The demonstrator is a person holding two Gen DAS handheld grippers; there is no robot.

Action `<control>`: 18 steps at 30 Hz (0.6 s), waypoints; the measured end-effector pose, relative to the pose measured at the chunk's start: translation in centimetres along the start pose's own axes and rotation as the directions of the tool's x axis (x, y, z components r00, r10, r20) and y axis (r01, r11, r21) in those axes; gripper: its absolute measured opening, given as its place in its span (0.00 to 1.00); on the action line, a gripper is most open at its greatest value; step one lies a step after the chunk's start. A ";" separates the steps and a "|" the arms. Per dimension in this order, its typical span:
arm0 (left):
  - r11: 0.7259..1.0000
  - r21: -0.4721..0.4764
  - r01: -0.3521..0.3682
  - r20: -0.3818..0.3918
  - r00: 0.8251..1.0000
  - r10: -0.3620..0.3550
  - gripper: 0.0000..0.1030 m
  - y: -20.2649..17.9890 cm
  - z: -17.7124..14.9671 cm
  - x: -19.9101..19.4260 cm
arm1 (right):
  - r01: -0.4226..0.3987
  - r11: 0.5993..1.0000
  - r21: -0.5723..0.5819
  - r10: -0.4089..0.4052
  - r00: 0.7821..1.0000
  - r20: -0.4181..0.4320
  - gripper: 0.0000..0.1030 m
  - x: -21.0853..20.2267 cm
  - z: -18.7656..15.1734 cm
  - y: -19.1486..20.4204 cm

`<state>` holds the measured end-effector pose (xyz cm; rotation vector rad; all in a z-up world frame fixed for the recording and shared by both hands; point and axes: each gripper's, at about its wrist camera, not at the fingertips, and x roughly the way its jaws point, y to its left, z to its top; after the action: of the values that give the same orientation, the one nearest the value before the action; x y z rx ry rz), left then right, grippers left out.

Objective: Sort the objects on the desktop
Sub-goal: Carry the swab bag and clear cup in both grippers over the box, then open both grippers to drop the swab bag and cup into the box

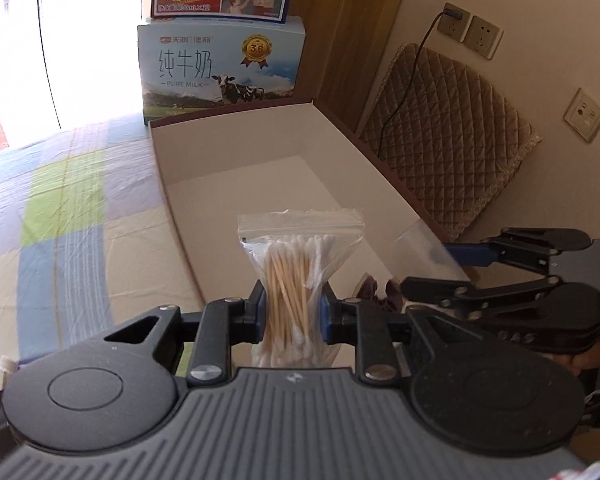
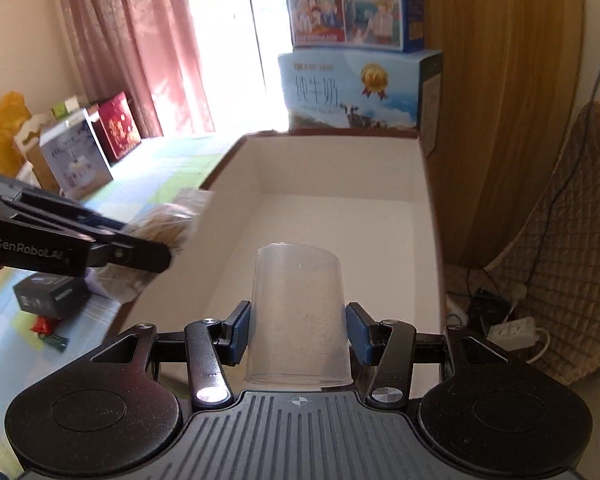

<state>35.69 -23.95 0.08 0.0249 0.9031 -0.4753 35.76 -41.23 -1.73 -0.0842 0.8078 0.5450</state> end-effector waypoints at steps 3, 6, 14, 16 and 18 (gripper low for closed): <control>1.000 -0.005 -0.016 -0.036 0.999 0.016 0.20 0.1 1.4 2.6 | 0.015 1.000 -0.020 -0.016 0.999 -0.033 0.46 2.3 0.7 -0.6; 0.999 -0.008 -0.041 -0.086 0.995 0.040 0.20 0.7 2.3 5.4 | 0.028 0.999 -0.025 -0.030 0.998 -0.064 0.46 3.9 1.1 -1.0; 0.995 0.035 -0.092 -0.182 0.979 0.097 0.20 1.5 3.6 10.7 | 0.052 0.998 -0.026 -0.056 0.987 -0.152 0.46 7.3 1.8 -2.3; 0.993 0.047 -0.108 -0.200 0.973 0.115 0.20 1.6 3.7 11.6 | 0.050 0.998 -0.025 -0.053 0.985 -0.164 0.46 7.8 1.8 -2.5; 0.991 0.059 -0.116 -0.215 0.968 0.126 0.20 1.7 3.9 12.2 | 0.049 0.999 -0.023 -0.053 0.984 -0.173 0.46 8.2 1.9 -2.6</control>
<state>45.71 -28.00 -7.08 0.1770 1.0997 -0.3840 42.93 -39.40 -6.56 -0.1709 0.9678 0.5014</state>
